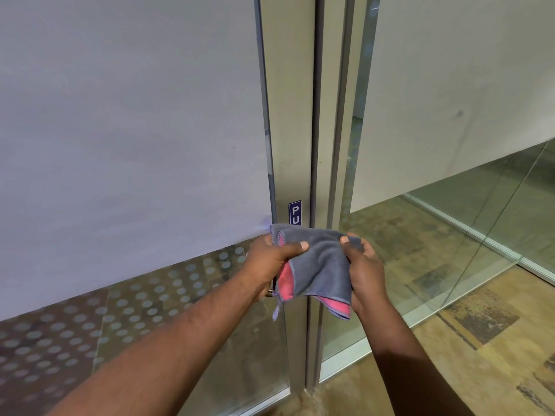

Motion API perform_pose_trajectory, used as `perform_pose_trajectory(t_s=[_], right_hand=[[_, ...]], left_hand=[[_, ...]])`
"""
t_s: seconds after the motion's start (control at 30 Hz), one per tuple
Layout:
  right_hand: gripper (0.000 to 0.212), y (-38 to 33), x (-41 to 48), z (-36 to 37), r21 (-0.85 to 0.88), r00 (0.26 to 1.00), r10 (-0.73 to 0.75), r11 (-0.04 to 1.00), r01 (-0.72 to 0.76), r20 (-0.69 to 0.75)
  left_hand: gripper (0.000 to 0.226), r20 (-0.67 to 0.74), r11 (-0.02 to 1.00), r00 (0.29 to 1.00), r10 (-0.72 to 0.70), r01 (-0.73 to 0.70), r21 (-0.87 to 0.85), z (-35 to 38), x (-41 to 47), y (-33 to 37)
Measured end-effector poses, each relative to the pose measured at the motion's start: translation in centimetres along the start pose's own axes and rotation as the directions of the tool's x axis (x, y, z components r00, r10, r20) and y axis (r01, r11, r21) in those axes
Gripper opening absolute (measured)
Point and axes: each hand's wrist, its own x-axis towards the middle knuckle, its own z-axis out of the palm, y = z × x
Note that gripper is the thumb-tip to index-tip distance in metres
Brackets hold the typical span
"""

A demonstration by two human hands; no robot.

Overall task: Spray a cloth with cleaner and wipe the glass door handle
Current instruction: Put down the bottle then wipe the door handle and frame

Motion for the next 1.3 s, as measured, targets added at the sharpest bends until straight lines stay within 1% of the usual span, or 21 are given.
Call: perform_pose_trajectory(t_s=[0.03, 0.1, 0.17, 0.2, 0.23, 0.27, 0.33, 0.4, 0.43, 0.5, 0.57, 0.63, 0.7, 0.77, 0.83, 0.9, 0.97, 1.03, 1.13, 1.2, 1.3], right_hand=[[0.033, 0.1, 0.0, 0.1, -0.162, 0.995, -0.079, 0.985, 0.067, -0.067], [0.045, 0.6, -0.5, 0.0, -0.397, 0.969, -0.208, 0.907, 0.141, -0.131], [0.051, 1.5, -1.4, -0.2, -0.483, 0.934, -0.299, 0.858, 0.174, -0.195], [0.048, 2.0, -2.0, -0.2, -0.454, 0.936, -0.287, 0.875, 0.169, -0.205], [0.049, 2.3, -2.6, -0.1, -0.356, 0.961, -0.204, 0.926, 0.126, -0.19], [0.055, 2.5, -3.1, 0.1, -0.191, 0.99, -0.049, 0.981, 0.023, -0.133], [0.072, 2.1, -3.9, 0.1, 0.154, 0.974, 0.212, 0.963, -0.222, 0.076], [0.08, 1.1, -3.8, -0.3, 0.334, 0.935, 0.256, 0.883, -0.33, 0.247], [0.08, 0.7, -3.6, -0.4, 0.352, 0.926, 0.252, 0.87, -0.344, 0.281], [0.065, 0.3, -3.1, -0.2, 0.292, 0.944, 0.23, 0.91, -0.295, 0.236], [0.039, 0.3, -2.5, 0.2, 0.204, 0.982, 0.162, 0.963, -0.179, 0.095], [0.025, 0.7, -1.4, 0.3, 0.018, 0.994, 0.037, 0.999, -0.036, -0.102], [0.017, 1.4, -0.6, 0.3, -0.249, 0.958, -0.169, 0.962, 0.11, -0.231], [0.017, 2.1, -0.5, 0.7, -0.45, 0.917, -0.367, 0.853, 0.265, -0.156], [0.021, 2.8, -0.4, 1.3, -0.532, 0.852, -0.523, 0.722, 0.443, -0.001], [0.028, 3.5, 0.2, 2.0, -0.596, 0.75, -0.643, 0.544, 0.591, 0.157], [0.042, 4.0, 1.4, 3.1, -0.645, 0.687, -0.67, 0.398, 0.652, 0.281], [0.057, 4.6, 2.2, 4.4, -0.664, 0.661, -0.652, 0.311, 0.68, 0.372], [0.06, 5.6, 2.8, 6.2, -0.66, 0.585, -0.651, 0.168, 0.733, 0.483], [0.063, 6.5, 3.2, 6.1, -0.668, 0.6, -0.649, 0.183, 0.721, 0.469], [0.07, 8.1, 3.3, 4.8, -0.676, 0.695, -0.598, 0.32, 0.664, 0.4]], left_hand=[[0.027, -0.056, 0.99, 0.996, 0.072, -0.064, 0.126, 0.3, -0.1, 0.1], [0.017, -0.106, 0.905, 0.962, 0.251, -0.194, 0.379, 1.0, -0.5, 0.0], [0.019, -0.004, 0.743, 0.913, 0.408, -0.329, 0.583, 1.8, -1.5, 0.0], [0.021, 0.088, 0.623, 0.876, 0.474, -0.404, 0.669, 2.0, -1.9, -0.2], [0.025, 0.196, 0.477, 0.823, 0.534, -0.484, 0.733, 2.2, -2.2, -0.5], [0.033, 0.307, 0.329, 0.766, 0.565, -0.55, 0.767, 2.3, -2.4, -0.8], [0.042, 0.487, 0.124, 0.694, 0.53, -0.632, 0.765, 2.5, -2.7, -1.6], [0.043, 0.605, 0.044, 0.656, 0.451, -0.693, 0.72, 2.6, -2.9, -2.5], [0.041, 0.648, 0.033, 0.645, 0.405, -0.718, 0.695, 2.6, -2.9, -2.8], [0.036, 0.705, 0.019, 0.614, 0.354, -0.759, 0.651, 2.4, -2.8, -3.1], [0.039, 0.746, -0.017, 0.582, 0.322, -0.785, 0.62, 1.7, -2.5, -2.7], [0.049, 0.762, -0.087, 0.546, 0.347, -0.791, 0.606, 0.6, -2.0, -1.6], [0.058, 0.727, -0.145, 0.541, 0.423, -0.751, 0.644, -0.8, -1.1, 0.6], [0.062, 0.684, -0.23, 0.543, 0.487, -0.676, 0.7, -2.3, 0.3, 3.7], [0.063, 0.662, -0.362, 0.537, 0.523, -0.564, 0.743, -4.1, 1.8, 6.9], [0.061, 0.67, -0.491, 0.508, 0.541, -0.456, 0.742, -5.6, 3.0, 9.6], [0.058, 0.726, -0.599, 0.447, 0.522, -0.415, 0.685, -6.5, 4.0, 11.3], [0.058, 0.797, -0.69, 0.396, 0.457, -0.408, 0.598, -6.4, 4.6, 12.0], [0.06, 0.828, -0.746, 0.376, 0.415, -0.381, 0.547, -6.0, 4.8, 12.1], [0.06, 0.828, -0.764, 0.387, 0.407, -0.353, 0.54, -6.0, 4.8, 12.0], [0.061, 0.826, -0.785, 0.405, 0.391, -0.322, 0.53, -6.2, 5.0, 12.0]])
